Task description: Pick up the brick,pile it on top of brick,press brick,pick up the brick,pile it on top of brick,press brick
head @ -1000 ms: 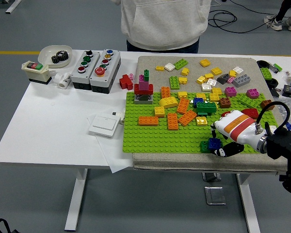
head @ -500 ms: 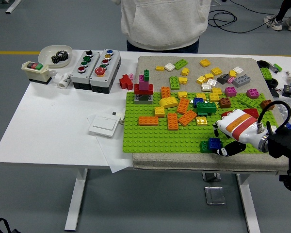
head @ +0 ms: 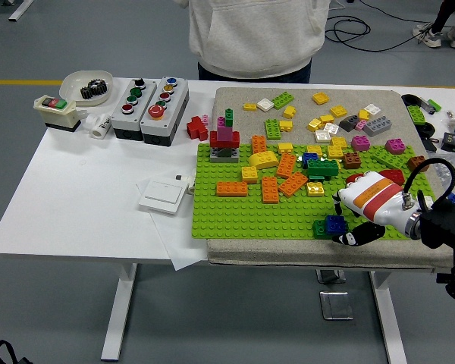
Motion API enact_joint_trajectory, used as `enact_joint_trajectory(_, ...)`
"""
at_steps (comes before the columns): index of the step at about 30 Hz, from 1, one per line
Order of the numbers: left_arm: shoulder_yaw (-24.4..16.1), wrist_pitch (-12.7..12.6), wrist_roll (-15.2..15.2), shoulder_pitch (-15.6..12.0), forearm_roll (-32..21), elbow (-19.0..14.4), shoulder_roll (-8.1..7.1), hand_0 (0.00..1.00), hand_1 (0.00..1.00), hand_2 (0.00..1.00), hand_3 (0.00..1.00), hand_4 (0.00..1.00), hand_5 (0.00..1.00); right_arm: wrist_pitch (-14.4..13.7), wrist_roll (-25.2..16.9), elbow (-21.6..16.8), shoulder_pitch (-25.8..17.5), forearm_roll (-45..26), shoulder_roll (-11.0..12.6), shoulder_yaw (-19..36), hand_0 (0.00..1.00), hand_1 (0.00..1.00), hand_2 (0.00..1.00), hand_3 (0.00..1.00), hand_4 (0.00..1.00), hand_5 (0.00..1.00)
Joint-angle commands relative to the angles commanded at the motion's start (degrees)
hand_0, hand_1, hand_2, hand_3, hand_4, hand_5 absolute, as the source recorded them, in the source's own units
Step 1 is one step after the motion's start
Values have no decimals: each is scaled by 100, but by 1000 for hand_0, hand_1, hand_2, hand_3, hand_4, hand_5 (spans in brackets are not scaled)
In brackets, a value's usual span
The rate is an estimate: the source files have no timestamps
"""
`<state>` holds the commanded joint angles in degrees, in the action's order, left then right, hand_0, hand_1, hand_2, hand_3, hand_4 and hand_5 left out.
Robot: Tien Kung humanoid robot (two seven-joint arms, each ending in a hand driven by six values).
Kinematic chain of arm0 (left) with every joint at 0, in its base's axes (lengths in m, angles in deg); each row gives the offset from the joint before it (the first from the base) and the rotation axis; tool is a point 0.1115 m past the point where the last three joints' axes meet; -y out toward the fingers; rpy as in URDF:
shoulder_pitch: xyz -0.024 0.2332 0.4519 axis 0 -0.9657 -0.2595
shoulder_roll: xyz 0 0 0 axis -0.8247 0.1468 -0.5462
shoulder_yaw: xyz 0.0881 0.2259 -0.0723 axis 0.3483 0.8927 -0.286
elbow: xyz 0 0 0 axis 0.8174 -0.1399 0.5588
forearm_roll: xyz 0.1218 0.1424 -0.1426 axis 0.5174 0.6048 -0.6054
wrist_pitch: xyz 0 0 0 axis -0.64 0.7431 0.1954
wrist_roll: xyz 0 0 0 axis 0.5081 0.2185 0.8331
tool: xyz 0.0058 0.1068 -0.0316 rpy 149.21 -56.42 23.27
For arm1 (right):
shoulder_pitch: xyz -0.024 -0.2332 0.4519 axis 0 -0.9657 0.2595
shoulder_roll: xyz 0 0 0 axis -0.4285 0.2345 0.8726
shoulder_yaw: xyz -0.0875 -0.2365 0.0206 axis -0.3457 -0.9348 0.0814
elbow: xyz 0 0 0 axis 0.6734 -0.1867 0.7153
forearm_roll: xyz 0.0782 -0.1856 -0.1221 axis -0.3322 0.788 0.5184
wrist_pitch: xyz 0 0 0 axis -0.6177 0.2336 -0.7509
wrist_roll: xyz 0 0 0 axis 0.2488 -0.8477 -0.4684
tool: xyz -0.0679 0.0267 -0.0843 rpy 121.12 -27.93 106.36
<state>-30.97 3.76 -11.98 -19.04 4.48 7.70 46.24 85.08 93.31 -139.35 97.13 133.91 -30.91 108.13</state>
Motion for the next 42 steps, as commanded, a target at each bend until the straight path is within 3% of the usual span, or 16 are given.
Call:
enact_joint_trajectory(8,17,14,-2,18,-14,-13,-7,663,708,731,586,670,660,99,8,-224,-129,-18,23,241,219,221,356,550,927,575)
enact_joint_trajectory(9,19,14,-3,18,-16,-14,-7,663,707,730,586,670,661,98,12,-247,-148,-26,28,262,279,251,379,628,996,612)
enact_joint_trajectory(13,1,16,0,1,13,-8,-4,663,707,730,586,670,661,-79,55,-565,-414,-150,95,568,279,251,379,628,996,612)
enact_joint_trajectory(14,-7,17,3,-4,23,-6,-4,663,707,729,586,669,660,-150,62,-644,-477,-177,107,641,375,400,546,671,989,613)
enact_joint_trajectory(20,-39,24,8,-33,82,4,3,663,707,729,586,669,660,-563,157,-1032,-903,-212,118,1009,375,400,546,671,989,613)
enact_joint_trajectory(21,-40,24,8,-34,86,5,5,662,711,729,585,669,660,-585,156,-1057,-938,-208,119,1032,522,623,696,654,930,579)
enact_joint_trajectory(26,-61,32,10,-47,123,8,9,662,711,729,585,669,660,-644,88,-1178,-1194,-160,136,1127,522,623,696,654,930,579)
enact_joint_trajectory(27,-65,34,12,-49,129,8,10,662,711,729,586,669,659,-623,74,-1187,-1245,-149,135,1147,636,666,714,634,919,590)
enact_joint_trajectory(42,-41,18,1,-40,80,11,15,663,710,729,586,668,658,-571,-29,-1206,-1701,-132,118,1247,654,662,701,597,907,594)
